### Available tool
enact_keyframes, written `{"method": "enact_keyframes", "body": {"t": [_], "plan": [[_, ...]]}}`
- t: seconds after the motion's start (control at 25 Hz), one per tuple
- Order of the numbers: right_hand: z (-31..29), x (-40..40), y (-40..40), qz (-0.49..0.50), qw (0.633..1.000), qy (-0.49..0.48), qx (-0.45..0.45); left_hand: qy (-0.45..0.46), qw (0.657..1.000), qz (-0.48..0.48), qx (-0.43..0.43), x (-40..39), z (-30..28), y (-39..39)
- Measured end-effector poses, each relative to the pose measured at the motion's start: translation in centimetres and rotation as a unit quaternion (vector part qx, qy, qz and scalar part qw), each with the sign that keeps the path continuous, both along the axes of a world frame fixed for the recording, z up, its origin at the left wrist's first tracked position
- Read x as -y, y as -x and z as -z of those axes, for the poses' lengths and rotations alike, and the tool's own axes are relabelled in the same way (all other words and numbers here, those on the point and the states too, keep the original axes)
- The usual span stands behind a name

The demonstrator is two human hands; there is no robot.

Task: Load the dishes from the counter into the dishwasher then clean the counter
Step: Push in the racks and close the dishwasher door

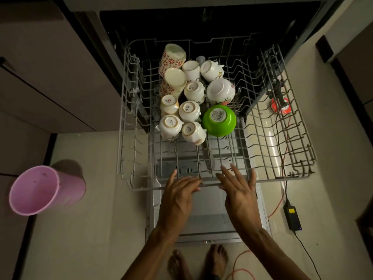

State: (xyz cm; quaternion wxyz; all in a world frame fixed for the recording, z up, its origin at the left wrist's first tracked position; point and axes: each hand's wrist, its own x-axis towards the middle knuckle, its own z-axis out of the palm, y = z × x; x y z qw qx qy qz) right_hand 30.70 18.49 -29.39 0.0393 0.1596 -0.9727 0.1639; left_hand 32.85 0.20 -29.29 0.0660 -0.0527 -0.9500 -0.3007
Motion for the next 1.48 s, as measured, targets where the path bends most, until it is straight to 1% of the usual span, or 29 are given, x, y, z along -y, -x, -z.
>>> {"method": "enact_keyframes", "body": {"t": [0.16,0.32,0.48,0.56,0.76,0.88,1.0,1.16,1.32,1.48], "plan": [[-0.2,0.5,4.5,-0.008,1.000,-0.007,-0.009,-0.007,1.000,0.016,0.013,1.0,-0.3,4.5],[-0.1,1.1,9.2,-0.043,0.999,-0.024,-0.014,0.005,1.000,0.022,0.020,2.2,-1.2,8.9],[-0.4,1.5,15.2,-0.061,0.998,-0.026,-0.022,-0.031,0.999,0.014,0.038,3.2,-2.0,14.6],[-0.7,2.1,18.2,-0.068,0.997,-0.033,-0.027,-0.031,0.999,0.006,0.037,3.7,-2.0,17.6],[-1.1,3.1,25.6,-0.085,0.996,-0.032,-0.007,-0.043,0.996,-0.008,0.081,4.9,-2.0,24.8],[-1.8,4.4,29.7,-0.095,0.995,-0.035,0.015,-0.060,0.994,-0.026,0.084,5.8,-2.1,28.8],[-2.2,5.9,33.3,-0.090,0.994,-0.039,0.043,-0.055,0.994,-0.037,0.084,6.8,-2.0,32.5],[-2.2,5.8,37.0,-0.083,0.996,-0.024,0.039,-0.049,0.994,-0.049,0.088,6.5,-2.1,35.8],[-2.5,7.0,39.4,-0.070,0.995,-0.012,0.063,-0.049,0.993,-0.061,0.092,7.4,-2.1,38.6],[-1.8,6.9,40.0,-0.082,0.995,-0.014,0.047,-0.049,0.993,-0.057,0.092,7.3,-1.9,39.1]]}}
